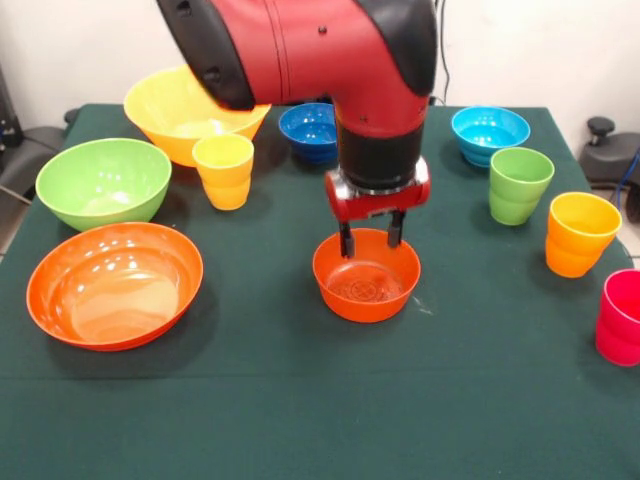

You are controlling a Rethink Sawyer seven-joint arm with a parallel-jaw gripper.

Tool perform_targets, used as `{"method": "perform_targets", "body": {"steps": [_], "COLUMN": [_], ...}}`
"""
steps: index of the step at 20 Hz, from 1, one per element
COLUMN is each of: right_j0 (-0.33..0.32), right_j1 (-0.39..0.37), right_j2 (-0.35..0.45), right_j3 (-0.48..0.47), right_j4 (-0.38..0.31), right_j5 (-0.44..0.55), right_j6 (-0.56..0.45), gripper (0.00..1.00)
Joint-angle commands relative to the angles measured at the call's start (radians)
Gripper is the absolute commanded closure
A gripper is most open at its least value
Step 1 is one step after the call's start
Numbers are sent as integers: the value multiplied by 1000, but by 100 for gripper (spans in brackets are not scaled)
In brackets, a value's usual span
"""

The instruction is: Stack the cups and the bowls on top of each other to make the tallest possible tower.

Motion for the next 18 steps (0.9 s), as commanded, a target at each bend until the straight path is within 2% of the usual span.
{"method": "perform_targets", "body": {"steps": [1,5,9,15,18], "right_j0": [-49,-66,-108,-125,-122], "right_j1": [-135,-189,-206,-116,-78], "right_j2": [-19,-16,-10,-11,-10], "right_j3": [240,304,311,199,150], "right_j4": [-13,-18,-42,-107,-115], "right_j5": [-39,-71,-76,-108,-98], "right_j6": [-40,-19,-63,-99,-109], "gripper": [0,0,0,0,0]}}
